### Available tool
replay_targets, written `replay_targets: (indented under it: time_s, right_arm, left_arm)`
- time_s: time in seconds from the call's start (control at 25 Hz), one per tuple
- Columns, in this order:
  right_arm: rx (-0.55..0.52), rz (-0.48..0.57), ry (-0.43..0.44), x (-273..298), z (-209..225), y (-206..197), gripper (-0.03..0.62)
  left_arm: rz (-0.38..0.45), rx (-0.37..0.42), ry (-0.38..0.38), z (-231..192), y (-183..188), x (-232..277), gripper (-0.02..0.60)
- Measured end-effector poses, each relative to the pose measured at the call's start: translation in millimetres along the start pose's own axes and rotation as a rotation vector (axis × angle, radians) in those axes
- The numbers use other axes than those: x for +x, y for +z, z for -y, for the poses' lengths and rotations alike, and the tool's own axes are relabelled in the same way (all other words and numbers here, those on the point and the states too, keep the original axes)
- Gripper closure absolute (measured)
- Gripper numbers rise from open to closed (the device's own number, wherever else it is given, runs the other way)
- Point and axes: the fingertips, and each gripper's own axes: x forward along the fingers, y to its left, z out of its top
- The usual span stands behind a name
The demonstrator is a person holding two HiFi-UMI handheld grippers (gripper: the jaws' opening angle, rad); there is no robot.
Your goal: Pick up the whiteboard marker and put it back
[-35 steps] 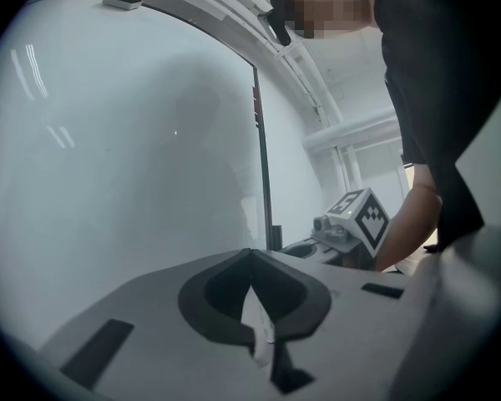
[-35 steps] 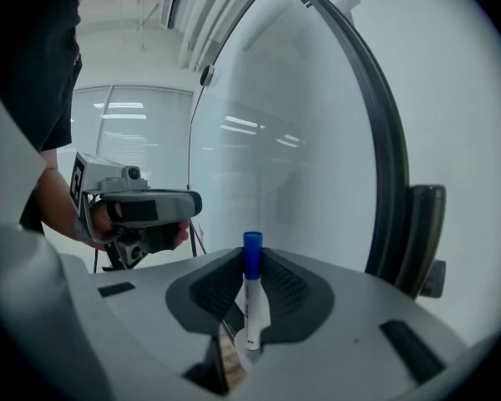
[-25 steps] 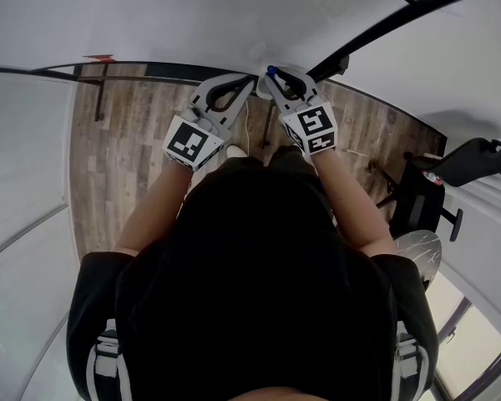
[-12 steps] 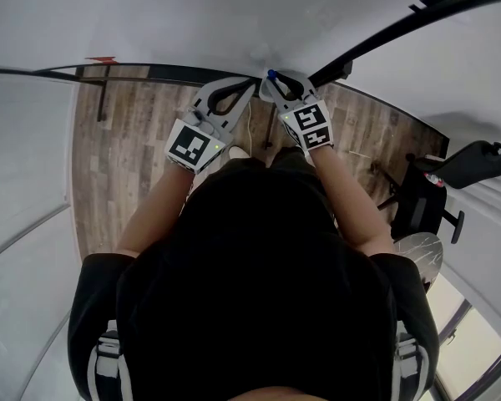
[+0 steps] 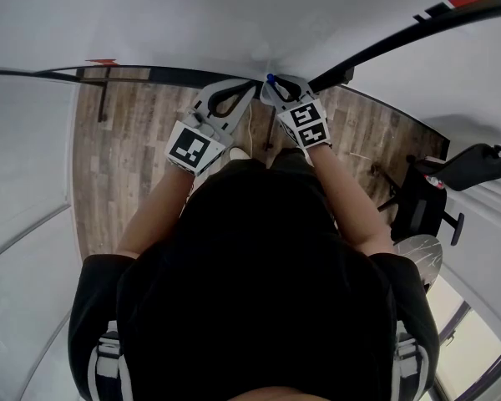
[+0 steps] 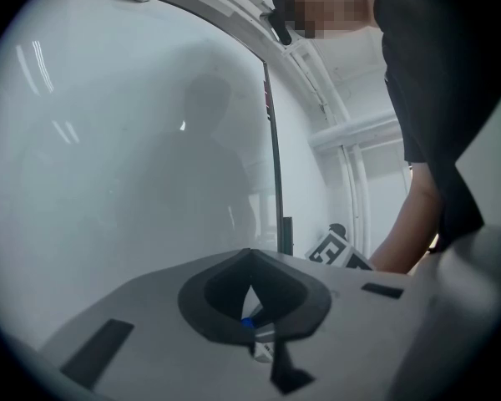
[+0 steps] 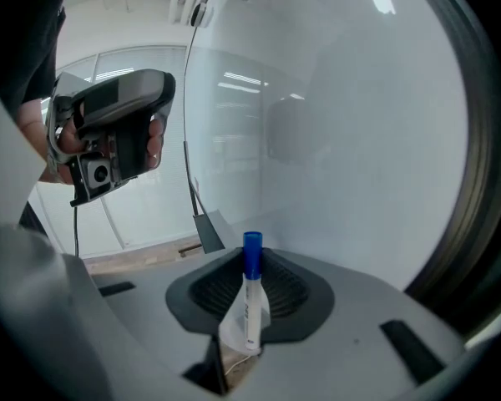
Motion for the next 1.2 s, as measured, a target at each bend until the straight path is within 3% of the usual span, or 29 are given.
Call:
replay_targets:
  time_s: [0.64, 0.8, 1.2]
  right_arm:
    - [-0.011, -0.072, 0.014, 6.4, 1.4, -20.5, 0.526]
    - [0.002, -0.074, 0.021, 4.8, 1.9, -23.3, 0.497]
    - [0.026, -0.001, 0.025, -22.4, -6.1, -2.2, 0.485]
  left_arm:
    - [-0.003, -0.002, 0.001, 0.1, 1.5, 3.0, 0.578]
    - [0.009, -0.003, 0.004, 3.5, 5.5, 3.5, 0.578]
    - [0.008, -0.003, 0.015, 9.4, 6.9, -2.1, 0.578]
